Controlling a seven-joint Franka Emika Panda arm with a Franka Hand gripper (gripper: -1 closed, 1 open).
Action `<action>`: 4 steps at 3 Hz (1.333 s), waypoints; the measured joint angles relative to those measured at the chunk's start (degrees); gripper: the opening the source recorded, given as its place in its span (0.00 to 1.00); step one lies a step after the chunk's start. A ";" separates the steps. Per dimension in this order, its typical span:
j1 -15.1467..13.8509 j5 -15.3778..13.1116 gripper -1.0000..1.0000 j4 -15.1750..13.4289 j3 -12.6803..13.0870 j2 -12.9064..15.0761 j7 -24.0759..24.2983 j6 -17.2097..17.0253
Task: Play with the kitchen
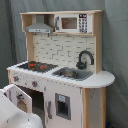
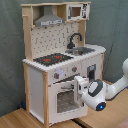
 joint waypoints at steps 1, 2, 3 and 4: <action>0.04 4.36 0.00 1.49 1.24 0.00 -2.99 -2.24; 0.04 8.69 0.00 3.07 2.16 -0.02 -6.12 -4.00; 0.03 12.98 0.00 4.82 3.10 -0.07 -8.89 -5.73; -0.02 14.73 0.00 5.45 3.51 -0.09 -12.34 -6.52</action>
